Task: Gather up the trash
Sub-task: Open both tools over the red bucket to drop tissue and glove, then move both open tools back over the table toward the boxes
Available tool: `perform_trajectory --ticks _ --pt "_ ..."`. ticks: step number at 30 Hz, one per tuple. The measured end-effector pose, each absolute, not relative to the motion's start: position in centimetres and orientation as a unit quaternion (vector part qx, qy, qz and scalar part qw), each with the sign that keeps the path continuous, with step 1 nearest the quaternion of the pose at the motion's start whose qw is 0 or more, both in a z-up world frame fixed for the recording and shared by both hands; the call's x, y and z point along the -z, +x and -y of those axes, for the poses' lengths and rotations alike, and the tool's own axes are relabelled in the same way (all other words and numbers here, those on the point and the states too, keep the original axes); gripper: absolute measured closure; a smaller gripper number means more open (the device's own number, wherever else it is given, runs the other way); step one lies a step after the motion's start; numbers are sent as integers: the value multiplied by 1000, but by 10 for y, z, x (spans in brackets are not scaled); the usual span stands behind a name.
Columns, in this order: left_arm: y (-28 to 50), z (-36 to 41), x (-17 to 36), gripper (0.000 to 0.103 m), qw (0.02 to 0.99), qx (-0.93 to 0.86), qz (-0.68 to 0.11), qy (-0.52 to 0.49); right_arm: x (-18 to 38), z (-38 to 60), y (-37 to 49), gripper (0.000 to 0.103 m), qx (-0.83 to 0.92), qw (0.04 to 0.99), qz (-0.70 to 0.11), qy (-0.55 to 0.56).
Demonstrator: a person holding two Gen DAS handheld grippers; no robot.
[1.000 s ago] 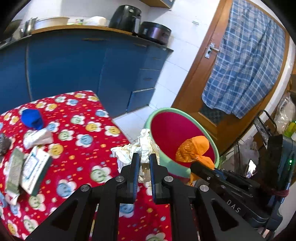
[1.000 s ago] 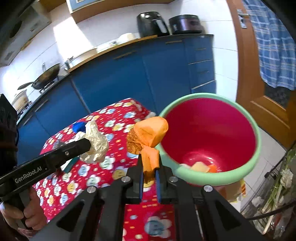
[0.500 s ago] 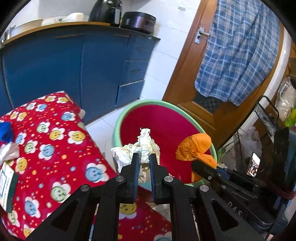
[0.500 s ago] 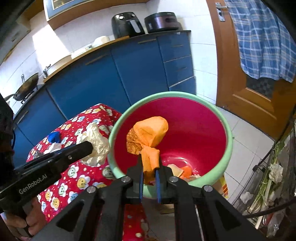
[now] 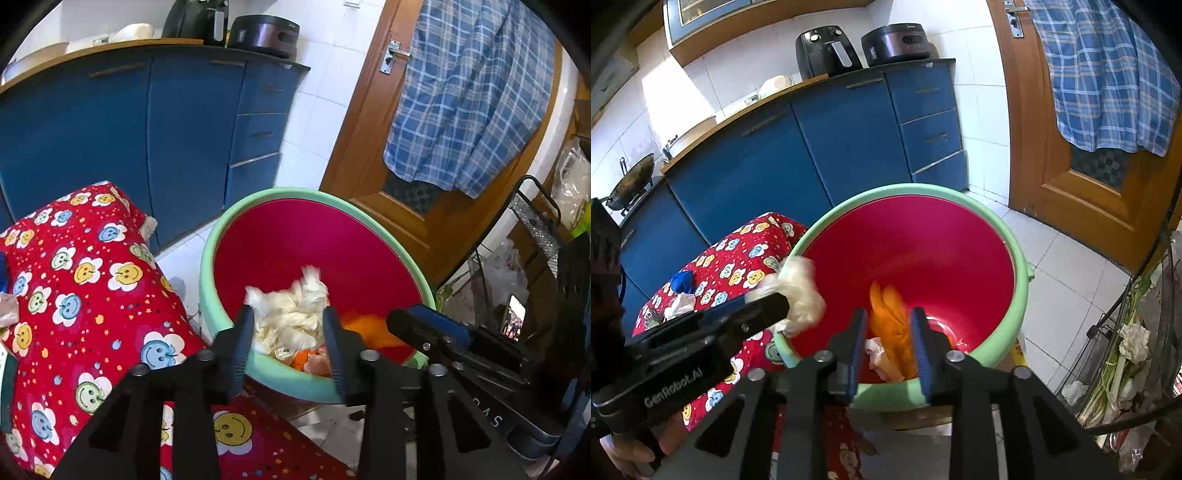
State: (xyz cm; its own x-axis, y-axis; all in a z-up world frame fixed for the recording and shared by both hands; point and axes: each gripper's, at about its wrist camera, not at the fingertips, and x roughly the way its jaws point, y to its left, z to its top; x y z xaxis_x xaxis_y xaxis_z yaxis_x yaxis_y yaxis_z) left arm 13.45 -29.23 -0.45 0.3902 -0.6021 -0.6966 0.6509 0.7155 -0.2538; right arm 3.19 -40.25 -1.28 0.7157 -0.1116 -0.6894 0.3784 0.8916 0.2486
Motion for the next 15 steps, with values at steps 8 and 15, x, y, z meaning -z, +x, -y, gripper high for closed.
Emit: perform_trajectory --ticks 8,15 --pt "133 276 2 62 839 360 -408 27 10 404 27 72 139 907 -343 201" --pt "130 247 -4 62 850 333 -407 26 5 394 24 71 133 909 -339 204"
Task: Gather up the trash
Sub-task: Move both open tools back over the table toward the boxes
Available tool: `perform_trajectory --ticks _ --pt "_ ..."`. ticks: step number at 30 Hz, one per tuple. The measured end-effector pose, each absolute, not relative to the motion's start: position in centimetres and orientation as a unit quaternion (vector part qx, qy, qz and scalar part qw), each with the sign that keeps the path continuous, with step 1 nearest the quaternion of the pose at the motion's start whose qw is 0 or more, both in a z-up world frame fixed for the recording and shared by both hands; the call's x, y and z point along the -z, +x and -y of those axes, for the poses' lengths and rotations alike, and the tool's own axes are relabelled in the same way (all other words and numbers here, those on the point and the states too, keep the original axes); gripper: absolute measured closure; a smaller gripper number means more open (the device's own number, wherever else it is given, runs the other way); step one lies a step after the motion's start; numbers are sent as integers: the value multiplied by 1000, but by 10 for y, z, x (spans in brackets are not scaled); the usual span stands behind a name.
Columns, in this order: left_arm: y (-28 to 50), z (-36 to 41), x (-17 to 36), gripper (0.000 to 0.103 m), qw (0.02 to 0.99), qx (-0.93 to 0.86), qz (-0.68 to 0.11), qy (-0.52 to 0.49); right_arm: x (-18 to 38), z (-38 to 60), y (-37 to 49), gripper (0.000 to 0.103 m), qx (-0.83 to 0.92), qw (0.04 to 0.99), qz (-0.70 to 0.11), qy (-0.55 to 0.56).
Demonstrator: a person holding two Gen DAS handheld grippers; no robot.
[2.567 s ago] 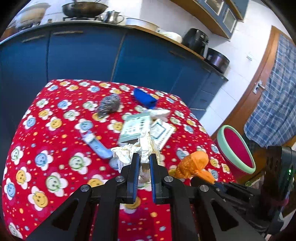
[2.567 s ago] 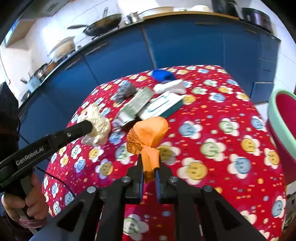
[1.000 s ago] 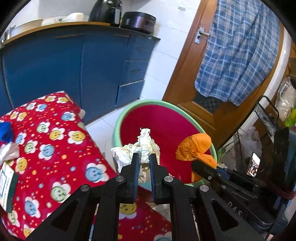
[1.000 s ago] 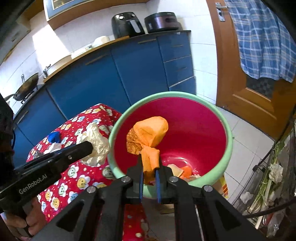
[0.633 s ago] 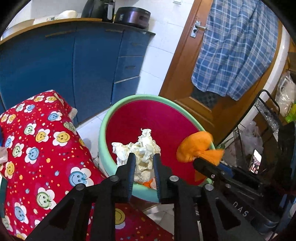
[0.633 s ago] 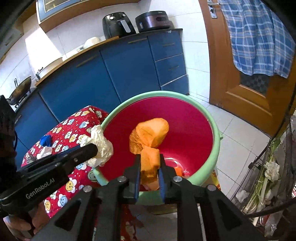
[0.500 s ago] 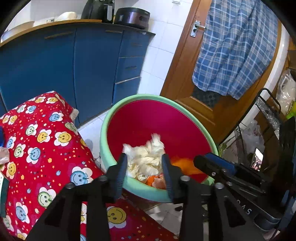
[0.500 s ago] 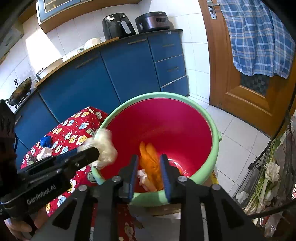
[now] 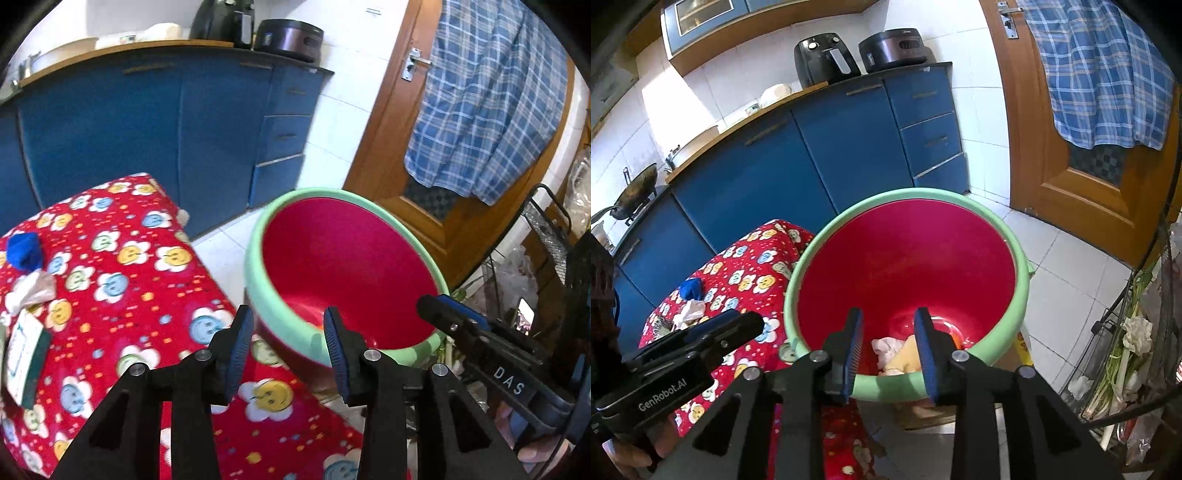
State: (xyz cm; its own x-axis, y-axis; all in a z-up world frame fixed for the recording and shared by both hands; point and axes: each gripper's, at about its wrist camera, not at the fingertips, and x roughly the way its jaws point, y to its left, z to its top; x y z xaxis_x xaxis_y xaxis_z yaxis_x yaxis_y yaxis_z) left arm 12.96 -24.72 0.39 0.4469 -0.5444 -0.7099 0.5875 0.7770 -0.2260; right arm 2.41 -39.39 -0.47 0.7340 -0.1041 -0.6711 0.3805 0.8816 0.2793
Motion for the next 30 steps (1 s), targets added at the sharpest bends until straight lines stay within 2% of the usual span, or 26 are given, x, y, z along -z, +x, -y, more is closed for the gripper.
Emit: perform_trajectory --ticks 19,30 --pt "114 146 -27 62 889 245 -387 8 -11 326 33 65 34 923 -338 182" --pt "119 74 -22 62 905 157 -395 -22 -10 289 47 60 -16 920 -353 170"
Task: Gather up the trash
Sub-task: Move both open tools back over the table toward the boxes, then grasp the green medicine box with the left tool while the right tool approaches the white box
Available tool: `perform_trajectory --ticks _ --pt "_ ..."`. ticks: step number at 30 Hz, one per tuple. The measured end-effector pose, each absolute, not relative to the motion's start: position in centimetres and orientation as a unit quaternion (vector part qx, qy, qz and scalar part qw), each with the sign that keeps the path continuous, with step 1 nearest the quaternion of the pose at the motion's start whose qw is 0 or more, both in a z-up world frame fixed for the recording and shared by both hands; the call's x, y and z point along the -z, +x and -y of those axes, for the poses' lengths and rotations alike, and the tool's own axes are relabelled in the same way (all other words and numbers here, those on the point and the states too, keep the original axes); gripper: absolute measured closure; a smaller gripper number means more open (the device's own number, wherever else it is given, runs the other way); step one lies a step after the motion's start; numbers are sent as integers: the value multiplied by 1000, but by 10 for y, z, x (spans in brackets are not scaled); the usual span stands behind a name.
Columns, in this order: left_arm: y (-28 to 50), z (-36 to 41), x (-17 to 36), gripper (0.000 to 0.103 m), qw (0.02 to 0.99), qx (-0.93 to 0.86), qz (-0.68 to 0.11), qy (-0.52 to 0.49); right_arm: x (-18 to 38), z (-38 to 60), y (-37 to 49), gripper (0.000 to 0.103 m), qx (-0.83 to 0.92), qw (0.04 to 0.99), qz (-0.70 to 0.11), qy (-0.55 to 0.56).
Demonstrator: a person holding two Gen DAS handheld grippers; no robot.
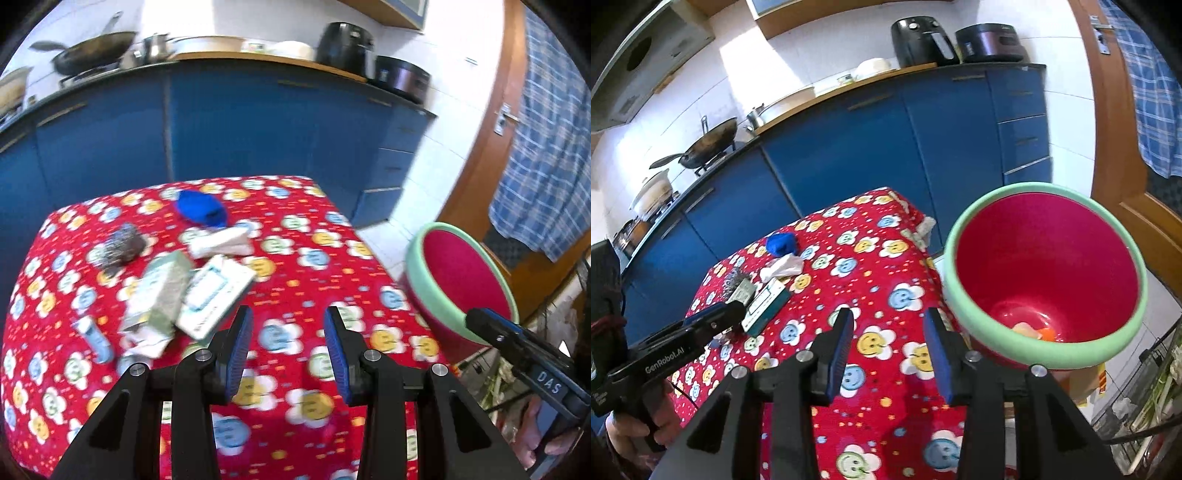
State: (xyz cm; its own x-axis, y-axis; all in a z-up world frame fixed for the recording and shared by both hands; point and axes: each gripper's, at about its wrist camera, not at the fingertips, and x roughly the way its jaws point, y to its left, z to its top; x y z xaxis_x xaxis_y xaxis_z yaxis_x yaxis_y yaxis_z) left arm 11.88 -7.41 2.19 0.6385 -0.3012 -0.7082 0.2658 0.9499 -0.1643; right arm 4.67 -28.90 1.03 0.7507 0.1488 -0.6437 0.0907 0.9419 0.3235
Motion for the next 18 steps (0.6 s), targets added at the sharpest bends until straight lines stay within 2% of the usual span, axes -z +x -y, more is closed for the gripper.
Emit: perform_trajectory --ticks 10,18 --pt "129 13 -6 62 910 82 -404 -44 -7 260 60 60 -43 915 -369 159" --pt "150 3 15 62 903 66 -423 -32 -3 243 67 60 -59 911 -379 151"
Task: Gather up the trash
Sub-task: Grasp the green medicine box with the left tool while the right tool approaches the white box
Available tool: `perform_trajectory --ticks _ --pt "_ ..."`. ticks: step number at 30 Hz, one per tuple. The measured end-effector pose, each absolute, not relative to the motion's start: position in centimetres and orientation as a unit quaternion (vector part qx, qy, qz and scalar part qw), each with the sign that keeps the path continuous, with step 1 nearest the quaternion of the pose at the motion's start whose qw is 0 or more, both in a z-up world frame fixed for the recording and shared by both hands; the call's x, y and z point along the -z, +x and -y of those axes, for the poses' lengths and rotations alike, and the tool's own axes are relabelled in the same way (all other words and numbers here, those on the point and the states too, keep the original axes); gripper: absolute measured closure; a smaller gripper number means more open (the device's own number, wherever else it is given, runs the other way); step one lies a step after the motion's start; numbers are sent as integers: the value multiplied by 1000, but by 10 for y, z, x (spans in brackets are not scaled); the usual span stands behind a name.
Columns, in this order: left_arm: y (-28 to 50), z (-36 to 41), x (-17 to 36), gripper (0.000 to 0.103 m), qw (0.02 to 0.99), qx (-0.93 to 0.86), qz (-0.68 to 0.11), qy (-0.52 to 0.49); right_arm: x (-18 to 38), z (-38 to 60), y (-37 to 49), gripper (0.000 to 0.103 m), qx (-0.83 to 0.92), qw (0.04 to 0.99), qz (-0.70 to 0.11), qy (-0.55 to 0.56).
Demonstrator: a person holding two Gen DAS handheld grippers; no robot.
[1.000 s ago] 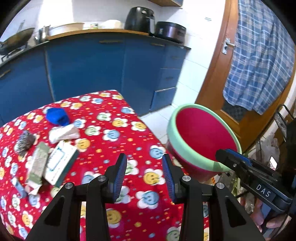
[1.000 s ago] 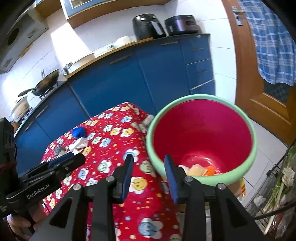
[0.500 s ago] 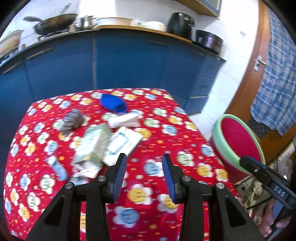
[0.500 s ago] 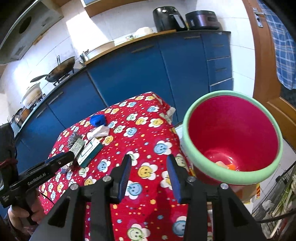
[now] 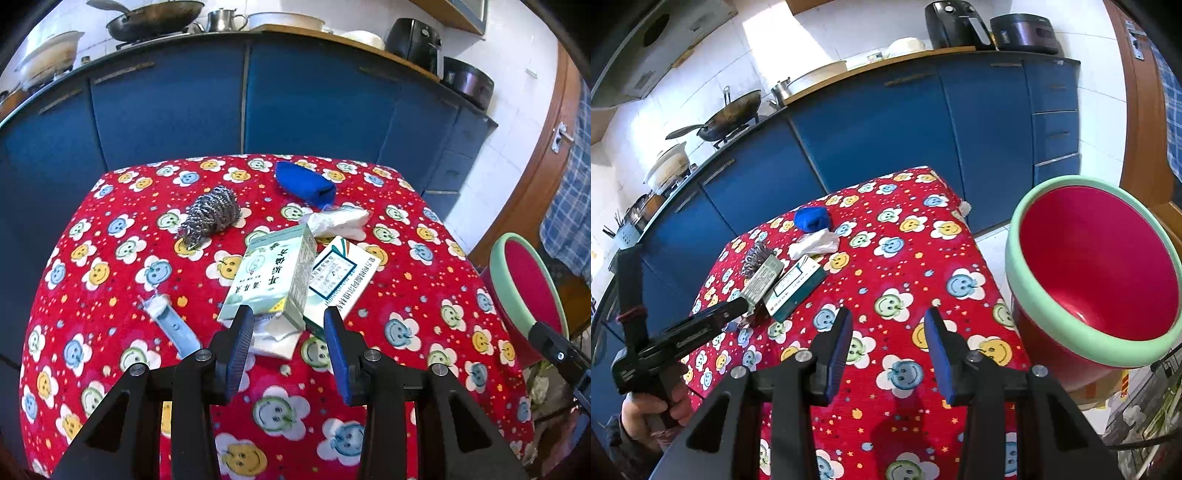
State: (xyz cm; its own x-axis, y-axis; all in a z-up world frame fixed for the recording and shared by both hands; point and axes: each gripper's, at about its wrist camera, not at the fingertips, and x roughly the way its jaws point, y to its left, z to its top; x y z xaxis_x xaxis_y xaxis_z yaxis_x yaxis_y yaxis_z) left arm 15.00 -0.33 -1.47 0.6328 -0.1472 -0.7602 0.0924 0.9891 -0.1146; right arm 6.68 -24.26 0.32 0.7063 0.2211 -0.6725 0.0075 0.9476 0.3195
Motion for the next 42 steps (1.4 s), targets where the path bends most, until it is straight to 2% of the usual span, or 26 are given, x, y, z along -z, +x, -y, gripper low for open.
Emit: perform_trajectory --ticks 5,14,27,42 --pt "169 1 14 53 900 75 -427 -37 -3 240 68 60 -59 910 -381 149" --pt "201 -5 29 52 886 80 -453 -62 0 237 73 60 -61 908 -387 147" --pt "212 -7 37 43 883 82 -457 -76 6 232 81 60 -62 905 -397 143" --pt "211 -21 32 47 882 87 -446 -123 9 224 90 60 -63 901 -407 140"
